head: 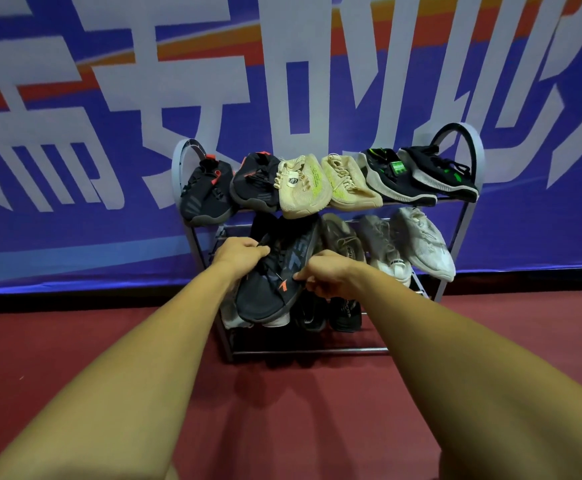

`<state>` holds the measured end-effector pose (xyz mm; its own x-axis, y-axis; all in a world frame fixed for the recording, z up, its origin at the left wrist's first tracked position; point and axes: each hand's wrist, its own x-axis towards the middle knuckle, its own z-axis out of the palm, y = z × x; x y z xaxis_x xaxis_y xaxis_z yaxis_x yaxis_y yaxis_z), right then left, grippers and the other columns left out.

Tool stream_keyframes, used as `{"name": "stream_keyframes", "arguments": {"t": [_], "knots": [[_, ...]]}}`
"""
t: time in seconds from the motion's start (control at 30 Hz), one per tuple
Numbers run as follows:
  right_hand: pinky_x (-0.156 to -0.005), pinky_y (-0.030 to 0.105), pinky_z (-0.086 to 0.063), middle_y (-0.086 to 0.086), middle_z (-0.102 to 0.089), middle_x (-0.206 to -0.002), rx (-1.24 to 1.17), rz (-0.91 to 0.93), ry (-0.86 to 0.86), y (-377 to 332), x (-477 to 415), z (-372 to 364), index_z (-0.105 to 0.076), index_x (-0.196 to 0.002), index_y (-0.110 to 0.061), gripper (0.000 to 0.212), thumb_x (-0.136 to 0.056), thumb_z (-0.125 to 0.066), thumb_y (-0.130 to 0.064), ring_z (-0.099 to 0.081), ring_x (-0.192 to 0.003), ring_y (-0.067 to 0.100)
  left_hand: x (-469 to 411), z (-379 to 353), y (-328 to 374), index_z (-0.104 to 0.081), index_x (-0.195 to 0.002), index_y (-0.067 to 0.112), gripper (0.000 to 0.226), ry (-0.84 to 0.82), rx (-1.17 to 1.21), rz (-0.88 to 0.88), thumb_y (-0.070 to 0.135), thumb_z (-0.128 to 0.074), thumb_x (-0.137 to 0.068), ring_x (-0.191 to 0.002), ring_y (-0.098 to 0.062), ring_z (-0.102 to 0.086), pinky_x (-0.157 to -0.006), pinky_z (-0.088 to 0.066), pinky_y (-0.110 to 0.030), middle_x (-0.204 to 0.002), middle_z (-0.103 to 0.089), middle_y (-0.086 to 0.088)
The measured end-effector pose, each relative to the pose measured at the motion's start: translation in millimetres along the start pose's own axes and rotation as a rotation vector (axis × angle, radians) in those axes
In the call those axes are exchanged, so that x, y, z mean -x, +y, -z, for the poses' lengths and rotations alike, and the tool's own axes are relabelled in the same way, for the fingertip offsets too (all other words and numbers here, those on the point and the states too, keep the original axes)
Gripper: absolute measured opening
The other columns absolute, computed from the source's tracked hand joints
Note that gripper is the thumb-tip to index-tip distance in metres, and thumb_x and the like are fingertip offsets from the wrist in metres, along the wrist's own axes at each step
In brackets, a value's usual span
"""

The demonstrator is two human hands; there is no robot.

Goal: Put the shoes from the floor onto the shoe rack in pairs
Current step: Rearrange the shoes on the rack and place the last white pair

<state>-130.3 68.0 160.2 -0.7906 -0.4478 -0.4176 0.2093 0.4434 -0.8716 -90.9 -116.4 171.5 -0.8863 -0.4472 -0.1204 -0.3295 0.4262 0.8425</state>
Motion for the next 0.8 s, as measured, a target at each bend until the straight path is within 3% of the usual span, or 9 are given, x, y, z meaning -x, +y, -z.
{"name": "stream_keyframes", "arguments": {"t": [0.07, 0.13, 0.27, 0.37, 0.5, 0.6, 0.67, 0.73, 0.8], "knots": [[-0.05, 0.025, -0.032, 0.007, -0.046, -0.064, -0.015, 0.034, 0.053, -3, -3, -2, -0.055, -0.089, -0.008, 0.005, -0.091, -0.059, -0.005, -0.042, -0.054, 0.015, 1, 3, -1, -0.071, -0.094, 0.014, 0.014, -0.056, 0.006, 0.025, 0.025, -0.067, -0.087, -0.088, -0.024, -0.064, -0.084, -0.055, -0.038, -0.095, -0.068, -0.006], [-0.049, 0.026, -0.03, 0.009, -0.045, -0.067, -0.016, 0.066, 0.111, -5, -9, -5, -0.052, -0.09, -0.007, 0.006, -0.091, -0.058, -0.005, -0.04, -0.055, 0.016, 6, 7, -2, -0.061, -0.078, 0.013, 0.018, -0.077, -0.005, 0.093, 0.028, -0.058, -0.089, -0.056, -0.022, -0.049, -0.055, -0.041, -0.03, -0.069, -0.054, -0.006], [-0.041, 0.02, -0.04, 0.01, -0.058, -0.073, -0.147, 0.12, 0.173, -10, -12, -11, -0.054, -0.098, -0.005, 0.004, -0.095, -0.053, -0.003, -0.054, -0.054, 0.015, 7, 17, -14, -0.048, -0.081, 0.018, 0.031, -0.145, 0.016, 0.268, 0.046, -0.043, -0.092, -0.047, -0.015, -0.028, -0.048, -0.023, -0.025, -0.06, -0.034, 0.001], [-0.07, 0.036, -0.06, 0.013, -0.067, -0.098, -0.372, 0.145, 0.197, -12, -21, -14, -0.052, -0.114, -0.008, 0.02, -0.096, -0.049, 0.001, -0.067, -0.084, 0.024, 12, 23, -18, -0.058, -0.091, 0.022, 0.03, -0.267, 0.043, 0.308, 0.049, -0.045, -0.092, -0.045, -0.013, -0.037, -0.046, -0.025, -0.023, -0.05, -0.037, 0.004], [-0.089, 0.047, -0.057, 0.014, -0.065, -0.12, -0.422, 0.188, 0.212, -12, -32, -22, -0.052, -0.124, -0.014, 0.026, -0.099, -0.053, -0.007, -0.066, -0.105, 0.03, 13, 26, -24, -0.056, -0.103, 0.024, 0.01, -0.351, 0.023, 0.298, 0.028, -0.055, -0.094, -0.052, -0.01, -0.052, -0.046, -0.03, -0.022, -0.047, -0.037, 0.006], [-0.063, 0.032, -0.059, 0.012, -0.068, -0.094, -0.449, 0.235, 0.215, -16, -36, -31, -0.058, -0.111, -0.005, 0.02, -0.094, -0.064, -0.014, -0.07, -0.073, 0.015, 7, 33, -30, -0.054, -0.096, 0.02, 0.009, -0.304, 0.066, 0.301, 0.011, -0.053, -0.096, -0.054, -0.011, -0.05, -0.042, -0.03, -0.021, -0.047, -0.041, 0.004], [-0.04, 0.019, -0.043, 0.004, -0.057, -0.07, -0.431, 0.239, 0.222, -19, -36, -35, -0.056, -0.094, -0.005, 0.022, -0.089, -0.072, -0.019, -0.054, -0.042, 0.004, 1, 37, -32, -0.057, -0.097, 0.018, 0.013, -0.215, 0.112, 0.3, 0.006, -0.052, -0.095, -0.056, -0.013, -0.05, -0.039, -0.031, -0.02, -0.058, -0.05, 0.0], [-0.04, 0.017, -0.036, 0.0, -0.056, -0.068, -0.389, 0.225, 0.174, -21, -35, -41, -0.06, -0.092, -0.008, 0.018, -0.089, -0.072, -0.021, -0.048, -0.047, 0.005, -2, 39, -35, -0.057, -0.094, 0.015, 0.013, -0.152, 0.155, 0.298, 0.004, -0.05, -0.095, -0.056, -0.014, -0.05, -0.039, -0.03, -0.02, -0.071, -0.054, -0.004], [-0.042, 0.018, -0.032, 0.001, -0.059, -0.072, -0.277, 0.204, 0.096, -23, -34, -49, -0.06, -0.117, -0.016, 0.032, -0.09, -0.07, -0.029, -0.045, -0.051, 0.008, -4, 40, -37, -0.056, -0.089, 0.014, 0.015, -0.086, 0.149, 0.287, 0.002, -0.048, -0.096, -0.055, -0.014, -0.048, -0.042, -0.03, -0.02, -0.072, -0.052, -0.006]]}}
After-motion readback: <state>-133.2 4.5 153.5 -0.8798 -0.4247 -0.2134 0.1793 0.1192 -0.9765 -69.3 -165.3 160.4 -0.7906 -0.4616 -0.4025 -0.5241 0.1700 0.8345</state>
